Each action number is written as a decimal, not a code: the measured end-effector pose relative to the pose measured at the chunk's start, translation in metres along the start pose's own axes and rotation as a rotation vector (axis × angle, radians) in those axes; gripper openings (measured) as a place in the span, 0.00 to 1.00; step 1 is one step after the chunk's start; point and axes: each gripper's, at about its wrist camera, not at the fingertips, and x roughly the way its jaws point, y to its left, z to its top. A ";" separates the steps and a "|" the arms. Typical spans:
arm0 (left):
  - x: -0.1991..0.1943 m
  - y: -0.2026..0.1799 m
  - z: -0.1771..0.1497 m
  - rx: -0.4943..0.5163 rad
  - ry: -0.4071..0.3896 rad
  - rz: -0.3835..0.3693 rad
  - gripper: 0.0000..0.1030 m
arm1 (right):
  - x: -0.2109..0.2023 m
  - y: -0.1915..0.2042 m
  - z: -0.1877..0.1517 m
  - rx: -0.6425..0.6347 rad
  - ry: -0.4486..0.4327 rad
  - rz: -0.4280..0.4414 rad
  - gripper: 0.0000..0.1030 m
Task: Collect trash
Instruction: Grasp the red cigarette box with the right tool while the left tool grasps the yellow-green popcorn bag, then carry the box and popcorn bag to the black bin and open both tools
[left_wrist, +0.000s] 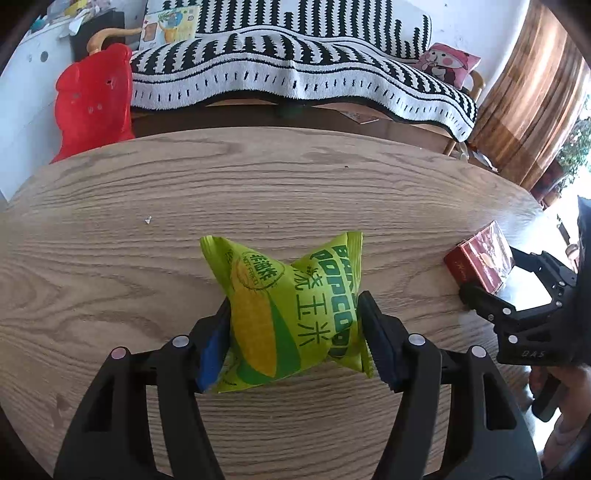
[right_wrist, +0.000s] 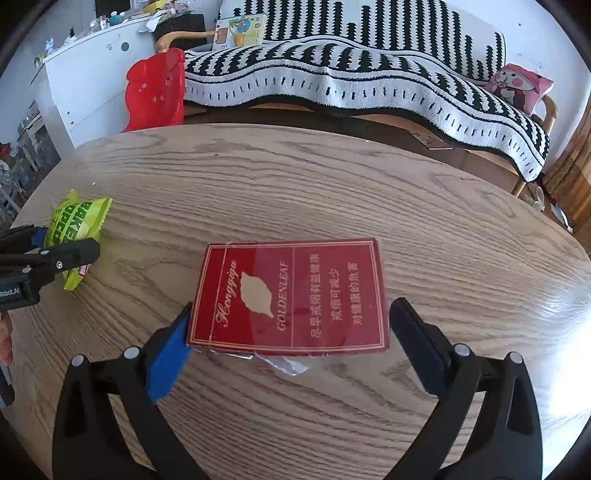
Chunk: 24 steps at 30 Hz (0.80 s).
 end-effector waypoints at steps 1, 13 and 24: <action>0.000 -0.001 0.000 0.004 -0.002 0.003 0.64 | -0.001 0.000 -0.001 -0.001 0.000 0.000 0.95; 0.002 -0.007 0.002 0.003 0.011 0.022 0.65 | -0.008 -0.001 -0.002 0.011 -0.025 -0.012 0.80; -0.023 -0.040 0.003 0.098 -0.021 0.043 0.62 | -0.055 -0.019 -0.002 0.106 -0.120 0.056 0.79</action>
